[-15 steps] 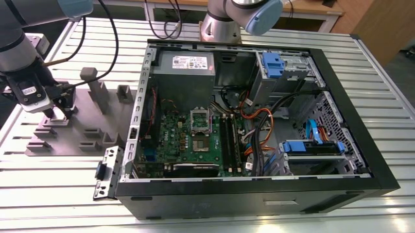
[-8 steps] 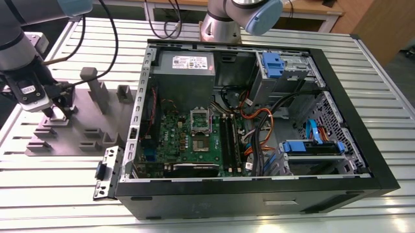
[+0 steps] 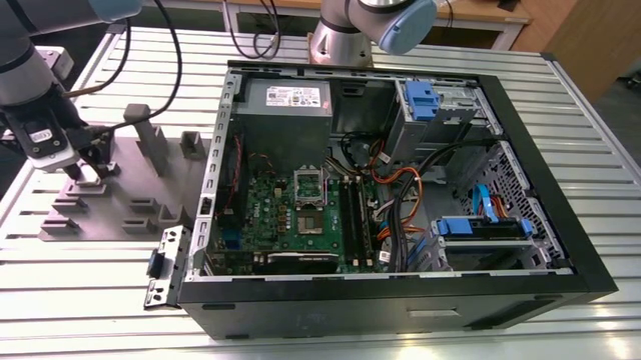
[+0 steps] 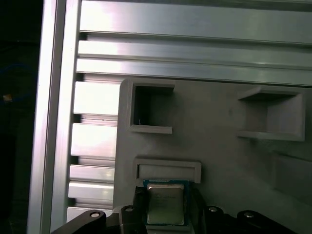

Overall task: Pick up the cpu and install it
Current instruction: 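Pick up the cpu and move it towards the insertion slot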

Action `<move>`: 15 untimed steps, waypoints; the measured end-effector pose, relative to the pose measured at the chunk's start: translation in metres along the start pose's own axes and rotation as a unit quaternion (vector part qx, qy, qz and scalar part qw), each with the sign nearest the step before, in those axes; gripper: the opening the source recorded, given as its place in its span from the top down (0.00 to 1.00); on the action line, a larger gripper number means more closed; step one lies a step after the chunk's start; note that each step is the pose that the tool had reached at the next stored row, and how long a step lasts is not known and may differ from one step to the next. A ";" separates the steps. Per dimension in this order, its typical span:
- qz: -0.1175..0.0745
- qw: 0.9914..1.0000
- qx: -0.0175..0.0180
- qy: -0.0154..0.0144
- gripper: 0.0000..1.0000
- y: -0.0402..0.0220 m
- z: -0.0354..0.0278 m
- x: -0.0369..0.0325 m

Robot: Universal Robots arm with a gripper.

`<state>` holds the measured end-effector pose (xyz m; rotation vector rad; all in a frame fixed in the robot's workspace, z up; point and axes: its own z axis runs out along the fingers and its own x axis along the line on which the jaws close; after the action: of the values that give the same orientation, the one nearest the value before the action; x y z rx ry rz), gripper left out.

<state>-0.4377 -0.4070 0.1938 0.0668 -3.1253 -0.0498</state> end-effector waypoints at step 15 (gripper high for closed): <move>0.000 1.000 0.000 0.000 0.55 0.0003 -0.0088 0.0001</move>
<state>-0.4376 -0.4070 0.2025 0.0668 -3.1256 -0.0501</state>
